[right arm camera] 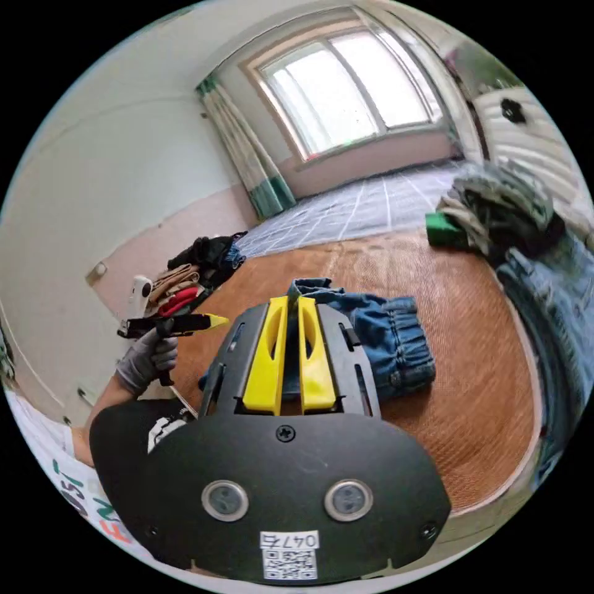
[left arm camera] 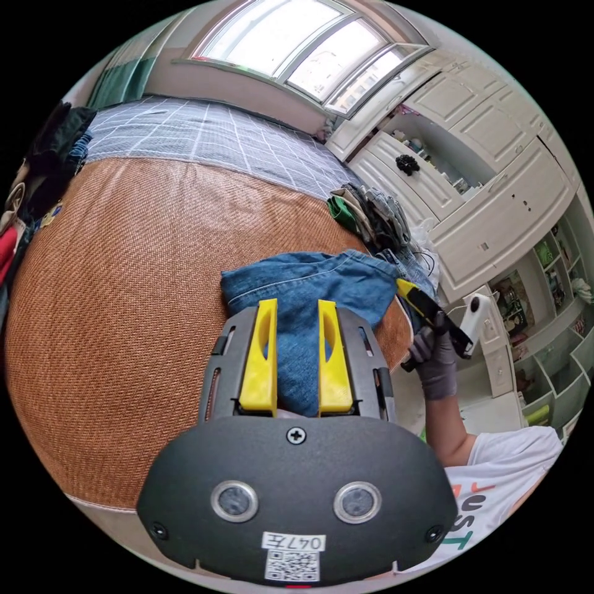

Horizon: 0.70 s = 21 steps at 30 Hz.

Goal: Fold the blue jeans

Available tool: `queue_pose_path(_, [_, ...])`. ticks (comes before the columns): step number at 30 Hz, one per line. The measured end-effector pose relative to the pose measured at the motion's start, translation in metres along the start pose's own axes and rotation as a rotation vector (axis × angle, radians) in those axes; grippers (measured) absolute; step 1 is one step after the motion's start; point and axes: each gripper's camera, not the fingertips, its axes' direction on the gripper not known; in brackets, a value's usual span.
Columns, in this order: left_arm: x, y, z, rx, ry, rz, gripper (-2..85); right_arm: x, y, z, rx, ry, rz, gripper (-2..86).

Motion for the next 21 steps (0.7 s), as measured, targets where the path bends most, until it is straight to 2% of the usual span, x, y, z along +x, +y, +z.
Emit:
queue_pose_path(2, [0.005, 0.004, -0.007, 0.044, 0.018, 0.006, 9.6, -0.046, -0.016, -0.018, 0.062, 0.109, -0.230, -0.2])
queue_pose_path(4, [0.011, 0.006, -0.003, 0.040, 0.024, 0.021, 9.3, -0.058, -0.018, -0.026, 0.087, 0.195, -0.275, -0.2])
queue_pose_path(6, [0.020, 0.006, 0.011, 0.004, 0.027, 0.038, 9.3, -0.049, -0.014, -0.023, 0.073, 0.241, -0.240, -0.2])
queue_pose_path(12, [0.067, 0.008, 0.096, -0.252, -0.009, 0.153, 9.9, 0.021, 0.021, 0.054, -0.227, 0.263, 0.008, -0.1])
queue_pose_path(14, [0.079, 0.012, 0.109, -0.279, -0.035, 0.171, 9.9, 0.030, 0.028, 0.057, -0.200, 0.208, 0.086, 0.3])
queue_pose_path(17, [0.085, 0.018, 0.096, -0.219, -0.005, 0.150, 9.3, 0.027, 0.026, 0.052, -0.186, 0.227, 0.152, 1.7])
queue_pose_path(21, [0.104, 0.027, 0.083, -0.150, 0.112, 0.184, 8.0, -0.016, 0.006, 0.037, -0.025, 0.185, 0.065, 2.4])
